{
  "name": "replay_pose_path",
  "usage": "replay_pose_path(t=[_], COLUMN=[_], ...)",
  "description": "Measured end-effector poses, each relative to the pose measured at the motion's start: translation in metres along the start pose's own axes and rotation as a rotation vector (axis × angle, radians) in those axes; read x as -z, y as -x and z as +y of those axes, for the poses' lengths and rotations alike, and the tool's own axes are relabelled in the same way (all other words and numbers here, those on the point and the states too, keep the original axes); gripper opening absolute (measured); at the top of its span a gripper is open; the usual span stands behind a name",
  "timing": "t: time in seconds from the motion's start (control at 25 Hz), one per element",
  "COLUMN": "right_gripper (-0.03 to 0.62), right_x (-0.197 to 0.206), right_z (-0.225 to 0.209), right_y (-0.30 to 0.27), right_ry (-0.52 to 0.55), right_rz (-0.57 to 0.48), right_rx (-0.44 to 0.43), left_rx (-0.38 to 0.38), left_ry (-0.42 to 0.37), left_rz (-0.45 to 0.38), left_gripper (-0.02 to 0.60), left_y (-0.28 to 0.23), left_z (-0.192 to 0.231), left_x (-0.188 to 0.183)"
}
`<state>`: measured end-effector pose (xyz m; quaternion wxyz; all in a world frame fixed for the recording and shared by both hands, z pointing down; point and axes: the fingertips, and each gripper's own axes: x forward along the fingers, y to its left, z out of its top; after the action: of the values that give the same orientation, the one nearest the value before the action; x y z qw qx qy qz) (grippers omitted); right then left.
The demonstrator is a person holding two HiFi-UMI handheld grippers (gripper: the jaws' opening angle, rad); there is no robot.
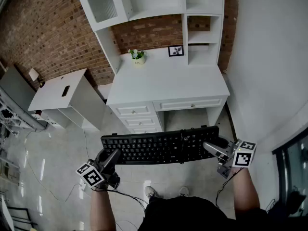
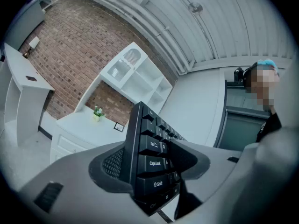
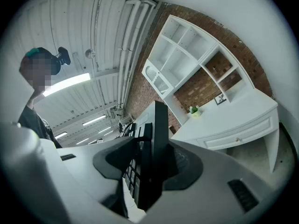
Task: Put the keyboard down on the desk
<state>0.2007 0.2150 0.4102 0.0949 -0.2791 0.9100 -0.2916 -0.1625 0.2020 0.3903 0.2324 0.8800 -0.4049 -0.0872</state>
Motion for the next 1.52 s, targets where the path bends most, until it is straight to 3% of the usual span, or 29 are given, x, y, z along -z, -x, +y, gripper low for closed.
replay_pose_path(t=[1.2,1.52], right_gripper=[0.195,0.195], right_x=[-0.015,-0.023], right_z=[-0.008,-0.021], right_y=[0.013,0.002], right_ry=[-0.001,-0.003], right_rz=[-0.019,-0.012], right_rx=[0.000,0.018], left_rx=[0.006,0.014], left_ry=[-0.007,0.000], left_rz=[-0.004,0.002], left_gripper=[0.278,0.278], left_y=[-0.017,-0.034], left_z=[-0.014,0.002], left_x=[-0.003,-0.008])
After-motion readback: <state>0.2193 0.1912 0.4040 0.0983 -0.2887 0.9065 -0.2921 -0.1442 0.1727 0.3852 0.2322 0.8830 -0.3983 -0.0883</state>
